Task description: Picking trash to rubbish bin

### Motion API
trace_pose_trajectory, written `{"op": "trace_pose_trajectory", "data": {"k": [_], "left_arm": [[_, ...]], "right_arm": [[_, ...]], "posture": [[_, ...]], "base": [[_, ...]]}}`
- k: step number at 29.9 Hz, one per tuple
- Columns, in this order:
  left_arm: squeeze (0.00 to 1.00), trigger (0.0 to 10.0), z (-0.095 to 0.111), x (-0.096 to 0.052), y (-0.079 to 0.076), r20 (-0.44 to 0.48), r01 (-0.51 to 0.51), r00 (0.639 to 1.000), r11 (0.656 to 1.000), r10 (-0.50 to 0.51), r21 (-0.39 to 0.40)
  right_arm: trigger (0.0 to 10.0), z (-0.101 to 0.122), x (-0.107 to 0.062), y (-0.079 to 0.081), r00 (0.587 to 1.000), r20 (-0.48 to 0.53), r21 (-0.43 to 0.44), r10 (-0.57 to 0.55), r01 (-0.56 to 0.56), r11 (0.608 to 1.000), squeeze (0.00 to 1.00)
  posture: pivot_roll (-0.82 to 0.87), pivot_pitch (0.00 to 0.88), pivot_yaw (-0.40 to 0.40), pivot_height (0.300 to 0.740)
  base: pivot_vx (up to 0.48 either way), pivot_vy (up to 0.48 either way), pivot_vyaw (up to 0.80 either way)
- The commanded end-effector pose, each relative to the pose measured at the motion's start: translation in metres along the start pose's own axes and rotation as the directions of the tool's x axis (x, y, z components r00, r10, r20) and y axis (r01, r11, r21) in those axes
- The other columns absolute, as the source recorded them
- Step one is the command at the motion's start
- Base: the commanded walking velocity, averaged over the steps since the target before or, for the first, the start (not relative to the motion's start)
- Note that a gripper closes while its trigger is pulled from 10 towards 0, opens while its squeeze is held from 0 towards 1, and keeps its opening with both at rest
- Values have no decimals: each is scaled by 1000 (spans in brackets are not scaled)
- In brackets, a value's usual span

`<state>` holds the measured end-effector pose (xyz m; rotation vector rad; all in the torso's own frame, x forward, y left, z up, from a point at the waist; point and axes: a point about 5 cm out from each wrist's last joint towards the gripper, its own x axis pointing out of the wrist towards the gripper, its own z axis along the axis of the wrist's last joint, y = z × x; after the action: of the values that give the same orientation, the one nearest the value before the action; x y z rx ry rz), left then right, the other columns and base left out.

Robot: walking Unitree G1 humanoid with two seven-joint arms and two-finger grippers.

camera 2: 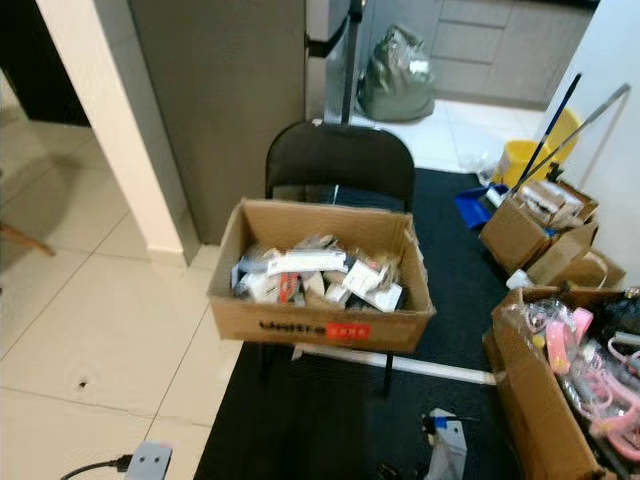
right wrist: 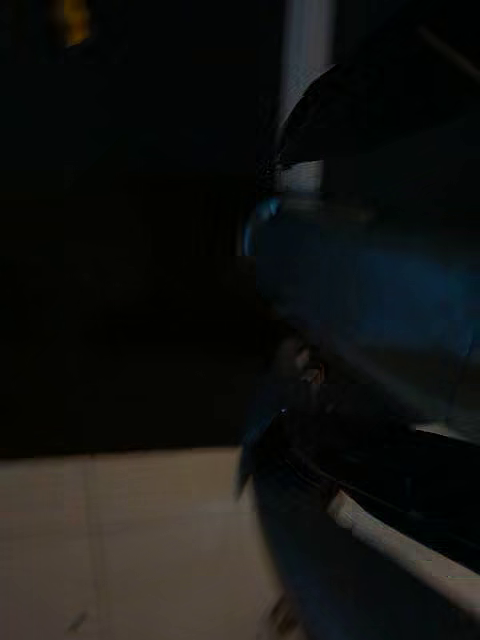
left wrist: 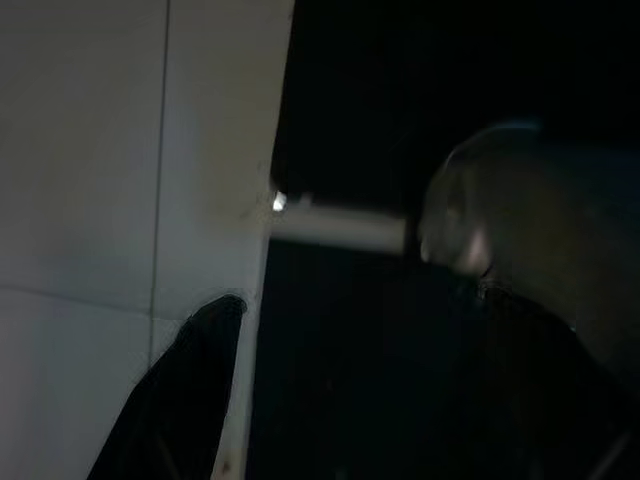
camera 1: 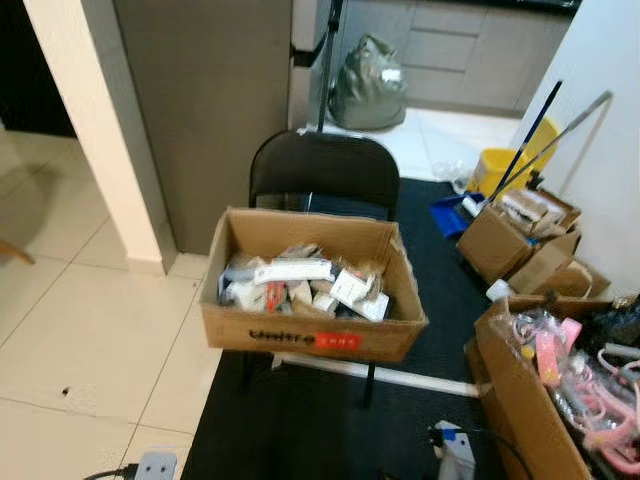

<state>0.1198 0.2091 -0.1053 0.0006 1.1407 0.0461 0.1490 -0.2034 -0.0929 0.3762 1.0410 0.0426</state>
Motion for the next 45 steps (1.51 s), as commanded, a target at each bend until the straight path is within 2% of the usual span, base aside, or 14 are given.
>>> {"op": "trace_pose_trajectory", "data": {"k": [1,4,5,8,21,28,38,45], "left_arm": [[0,10000,-3,0,1,-12,-1,1000,1000,1,5],[0,10000,-4,-1,1,-13,-2,1000,1000,2,2],[0,10000,-4,-1,2,-14,-3,1000,1000,3,2],[0,10000,-5,-1,3,-16,-3,1000,1000,3,7],[0,10000,-6,-2,6,-23,6,1000,999,-5,41],[0,10000,-7,-2,7,-27,6,1000,999,-5,43],[0,10000,-5,0,-3,-17,14,1000,1000,-13,8],[0,10000,-2,1,-10,-24,40,999,998,-38,53]], "right_arm": [[10000,-5,-2,-5,999,-18,-5,-31,31,999,0],[10000,-16,-4,-10,994,-57,-33,-94,92,995,0],[10000,-24,-5,-12,983,-89,-66,-161,156,986,0],[10000,-26,-4,-11,979,-91,-78,-184,177,981,0],[10000,-32,-2,-4,976,-100,-111,-192,181,977,0],[10000,-37,-5,-9,973,-112,-125,-203,189,974,0],[10000,-30,-9,-20,971,-95,-138,-221,207,969,0],[10000,-28,-12,-25,964,-67,-111,-258,249,962,0]], "posture": [[133,32,-16,740],[136,32,-13,740],[128,32,-11,740],[121,32,-6,740],[79,44,11,740],[75,50,8,740],[50,47,5,740],[3,30,28,740]], "base": [[-394,0,0],[-390,0,0],[-386,0,0],[-385,0,0],[-386,0,0],[-384,0,0],[-380,0,0],[-379,0,0]]}}
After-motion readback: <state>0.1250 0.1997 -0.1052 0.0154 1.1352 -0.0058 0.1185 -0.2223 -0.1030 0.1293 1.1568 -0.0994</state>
